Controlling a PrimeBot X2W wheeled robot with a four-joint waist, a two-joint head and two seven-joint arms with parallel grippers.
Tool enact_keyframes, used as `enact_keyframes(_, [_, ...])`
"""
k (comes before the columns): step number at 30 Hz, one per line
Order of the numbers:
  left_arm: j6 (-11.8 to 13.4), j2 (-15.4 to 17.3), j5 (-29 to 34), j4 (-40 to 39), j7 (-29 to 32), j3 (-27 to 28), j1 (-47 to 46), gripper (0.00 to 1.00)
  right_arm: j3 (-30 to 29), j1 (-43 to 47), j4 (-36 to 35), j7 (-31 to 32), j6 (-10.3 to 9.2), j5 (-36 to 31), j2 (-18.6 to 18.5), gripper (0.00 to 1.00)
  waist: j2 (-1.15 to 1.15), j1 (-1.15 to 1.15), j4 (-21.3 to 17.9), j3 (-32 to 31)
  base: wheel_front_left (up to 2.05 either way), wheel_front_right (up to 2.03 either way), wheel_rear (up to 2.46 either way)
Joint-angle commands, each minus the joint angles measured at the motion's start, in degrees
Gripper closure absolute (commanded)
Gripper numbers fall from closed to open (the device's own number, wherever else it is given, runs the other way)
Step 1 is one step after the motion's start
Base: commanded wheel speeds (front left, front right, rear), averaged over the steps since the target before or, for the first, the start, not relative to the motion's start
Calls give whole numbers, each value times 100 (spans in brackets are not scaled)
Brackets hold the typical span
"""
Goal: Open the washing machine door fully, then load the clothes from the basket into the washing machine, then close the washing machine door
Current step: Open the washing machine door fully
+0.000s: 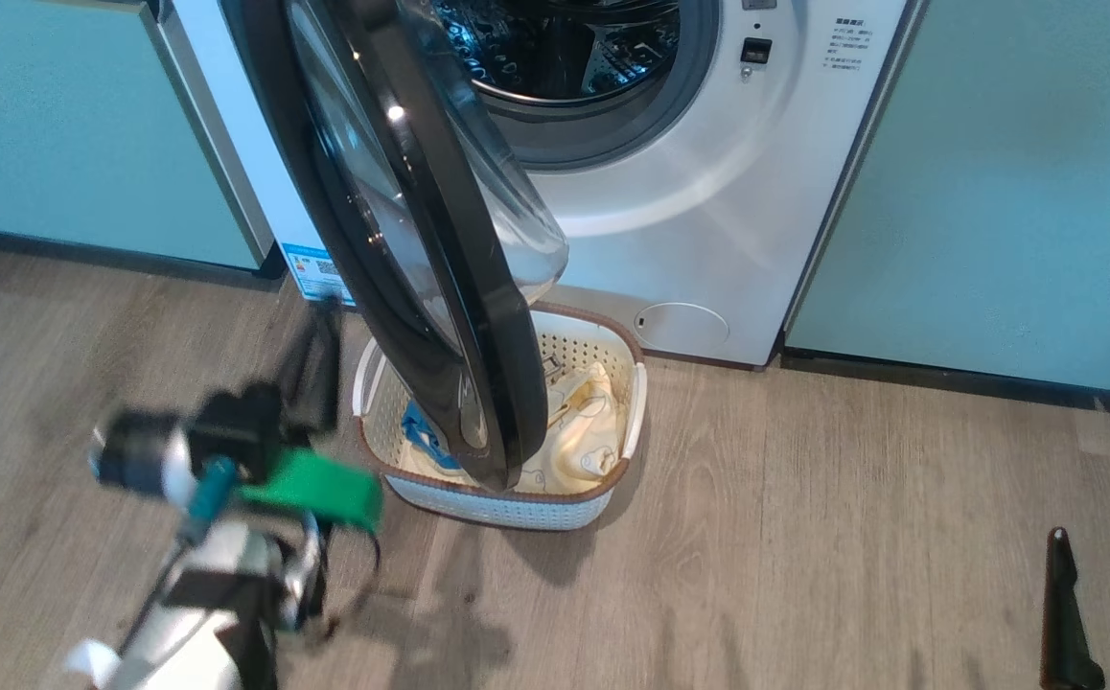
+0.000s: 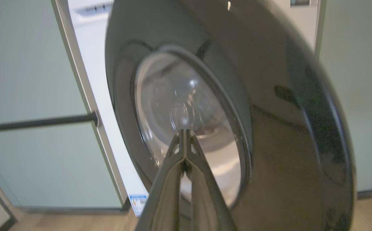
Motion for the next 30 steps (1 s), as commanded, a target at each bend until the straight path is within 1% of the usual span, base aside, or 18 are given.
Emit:
enact_keyframes(1, [67,208,118,-452,-36,264,-482,100,103,-146,-189,-54,-15,-3,-103,0,0,0,-1,-2,0,0,0])
enact_keyframes(4, [152,339,271,-985,-36,302,-860,100,40,-164,-181,-54,-15,-5,-103,0,0,0,-1,-12,0,0,0])
enact_keyframes(7, [182,418,374,-1483,-36,283,-1276,100,22,-179,-161,-54,-15,-14,-103,0,0,0,-13,-36,0,0,0])
enact_keyframes(10, [133,436,457,-1897,-29,141,-1640,100,25,-188,-140,-54,-15,-19,-103,0,0,0,-40,-68,0,0,0])
enact_keyframes(12, [59,389,484,-2142,34,-38,-1836,100,23,-184,-133,-54,-15,-18,-103,0,0,0,-59,-82,0,0,0])
enact_keyframes(17, [-228,62,400,-2586,429,-788,-2012,100,17,-174,-121,-54,-15,-12,-103,0,0,0,-95,-99,0,0,0])
enact_keyframes(19, [-349,-94,239,-2710,626,-1170,-1950,100,16,-177,-121,-55,-15,-7,-103,0,0,0,-105,-93,0,0,0])
enact_keyframes(22, [-491,-240,-39,-2854,899,-1789,-1758,100,11,-177,-117,-55,-15,-8,-103,0,0,0,-114,-87,0,0,0])
enact_keyframes(27, [-565,-330,-478,-2811,1257,-2640,-1312,100,23,-173,-108,-55,-15,-3,-103,0,0,0,-115,-79,0,0,0])
enact_keyframes(29, [-546,-346,-654,-2732,1328,-2889,-1118,100,30,-173,-106,-55,-15,-2,-103,0,0,0,-113,-77,0,0,0])
enact_keyframes(30, [-546,-346,-654,-2732,1328,-2889,-1118,100,30,-173,-106,-55,-15,-2,-103,0,0,0,-113,-77,0,0,0])
